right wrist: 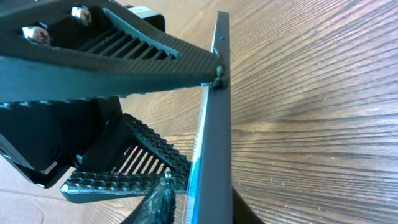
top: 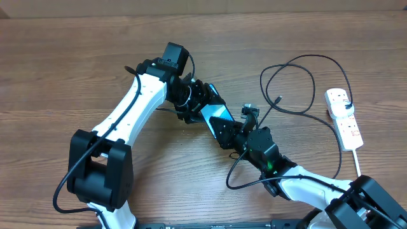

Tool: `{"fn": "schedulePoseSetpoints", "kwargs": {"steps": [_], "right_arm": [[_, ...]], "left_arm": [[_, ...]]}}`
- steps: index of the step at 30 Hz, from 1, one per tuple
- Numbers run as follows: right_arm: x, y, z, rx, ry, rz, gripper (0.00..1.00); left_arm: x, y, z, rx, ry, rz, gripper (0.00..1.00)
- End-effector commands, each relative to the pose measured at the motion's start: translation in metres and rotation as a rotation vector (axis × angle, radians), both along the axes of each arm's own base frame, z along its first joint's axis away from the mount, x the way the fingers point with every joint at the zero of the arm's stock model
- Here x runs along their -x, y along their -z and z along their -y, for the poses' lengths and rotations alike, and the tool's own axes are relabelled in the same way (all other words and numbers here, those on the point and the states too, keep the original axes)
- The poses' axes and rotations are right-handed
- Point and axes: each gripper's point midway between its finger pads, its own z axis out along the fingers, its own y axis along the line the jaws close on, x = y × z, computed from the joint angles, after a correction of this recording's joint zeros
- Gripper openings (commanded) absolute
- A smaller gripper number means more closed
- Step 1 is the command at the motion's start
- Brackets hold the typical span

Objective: Plug charger to phone and switch on socket
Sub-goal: 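Grasp the smartphone's edge with the right gripper, then release the phone from the left gripper and retract the left arm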

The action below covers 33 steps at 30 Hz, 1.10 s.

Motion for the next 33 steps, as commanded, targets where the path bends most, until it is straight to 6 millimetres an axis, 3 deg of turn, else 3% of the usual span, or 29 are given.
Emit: {"fn": "schedulePoseSetpoints", "kwargs": {"steps": [1, 5, 14, 24, 25, 26, 33], "right_arm": [[-0.005, -0.012, -0.004, -0.017, 0.006, 0.04, 0.19], [-0.008, -0.026, -0.005, -0.053, 0.007, 0.085, 0.18], [-0.008, -0.025, -0.005, -0.053, 0.006, 0.083, 0.09], [-0.009, -0.038, -0.007, -0.087, 0.007, 0.125, 0.07], [-0.01, -0.041, -0.007, -0.098, 0.008, 0.129, 0.07], [-0.01, -0.042, -0.007, -0.128, 0.016, 0.11, 0.07], [-0.003, -0.029, -0.012, -0.217, 0.01, -0.051, 0.04]], "left_arm": [[-0.003, -0.006, 0.005, 0.014, 0.025, 0.025, 0.63], [-0.003, -0.006, 0.005, 0.013, 0.027, 0.028, 0.63], [-0.003, -0.005, 0.005, 0.007, 0.025, 0.03, 0.64], [-0.006, -0.002, 0.0, -0.026, 0.018, 0.043, 0.82], [-0.006, -0.001, 0.0, -0.028, 0.018, 0.043, 0.86], [-0.007, 0.0, -0.002, -0.037, 0.015, 0.047, 1.0], [-0.028, 0.0, -0.024, -0.057, 0.023, 0.143, 1.0]]}}
